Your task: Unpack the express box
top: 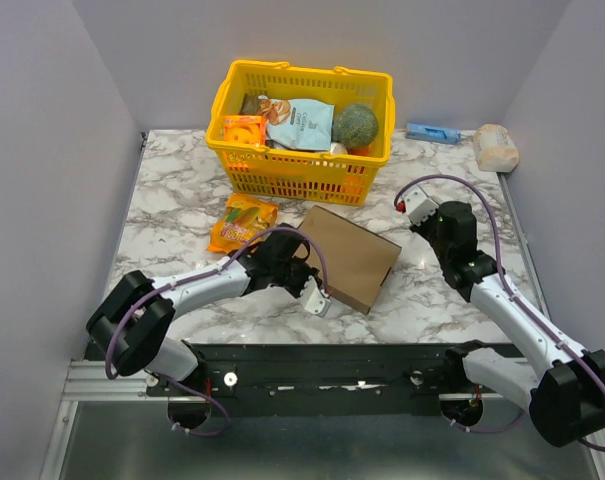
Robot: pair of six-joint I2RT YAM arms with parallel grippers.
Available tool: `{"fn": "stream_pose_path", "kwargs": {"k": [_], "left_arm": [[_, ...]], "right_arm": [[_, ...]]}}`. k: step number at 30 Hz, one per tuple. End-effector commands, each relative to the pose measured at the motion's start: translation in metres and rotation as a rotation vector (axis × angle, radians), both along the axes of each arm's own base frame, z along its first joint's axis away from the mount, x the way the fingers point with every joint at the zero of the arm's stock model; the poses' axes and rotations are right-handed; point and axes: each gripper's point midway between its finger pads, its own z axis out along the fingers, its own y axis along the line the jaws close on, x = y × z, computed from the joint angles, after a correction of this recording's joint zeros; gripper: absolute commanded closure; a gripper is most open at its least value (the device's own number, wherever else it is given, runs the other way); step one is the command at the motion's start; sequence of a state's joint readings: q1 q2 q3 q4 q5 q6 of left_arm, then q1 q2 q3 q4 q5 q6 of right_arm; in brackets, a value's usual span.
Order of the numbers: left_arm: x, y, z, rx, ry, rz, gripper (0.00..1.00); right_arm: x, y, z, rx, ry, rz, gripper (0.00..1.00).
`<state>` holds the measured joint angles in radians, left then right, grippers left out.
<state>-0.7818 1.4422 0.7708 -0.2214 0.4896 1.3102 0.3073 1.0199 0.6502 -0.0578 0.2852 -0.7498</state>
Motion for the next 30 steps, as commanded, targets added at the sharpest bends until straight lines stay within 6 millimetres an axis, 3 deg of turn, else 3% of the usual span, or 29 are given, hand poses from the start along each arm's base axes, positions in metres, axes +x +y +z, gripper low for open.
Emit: {"fn": "stream_pose_path", "kwargs": {"k": [1,3,5,10,14,19,26,27,29,30], "left_arm": [[-0.085,0.055,-0.052,0.302,0.263,-0.129,1.0],[-0.096,0.061,-0.056,0.393,0.328,-0.157,1.0],[-0.106,0.08,-0.061,0.503,0.384,-0.157,1.0],[-0.131,0.109,-0.08,0.612,0.443,-0.183,1.0],[-0.153,0.117,-0.084,0.666,0.53,-0.212,1.0],[-0.165,0.125,-0.09,0.744,0.544,-0.221,1.0],[-0.16,0.121,-0.084,0.783,0.534,-0.122,0.98],[-0.155,0.115,-0.079,0.768,0.541,-0.052,0.85],[-0.137,0.097,-0.06,0.656,0.566,-0.004,0.78],[-0.128,0.088,-0.043,0.571,0.554,0.008,0.69]], "right_arm": [[0.004,0.003,0.019,0.047,-0.038,-0.008,1.0],[0.004,0.005,0.016,0.057,-0.026,-0.001,1.0],[0.005,0.008,0.014,0.066,-0.021,0.012,1.0],[0.009,0.011,0.01,0.069,-0.022,0.026,1.0],[0.007,0.009,0.012,0.067,-0.029,0.017,1.0],[0.004,0.009,0.005,0.074,-0.015,0.018,1.0],[0.002,0.009,0.006,0.075,-0.014,0.015,1.0],[0.004,0.009,0.01,0.077,-0.021,0.014,0.99],[0.005,0.007,0.015,0.077,-0.028,0.004,1.0],[0.005,0.008,0.016,0.085,-0.027,-0.002,1.0]]}}
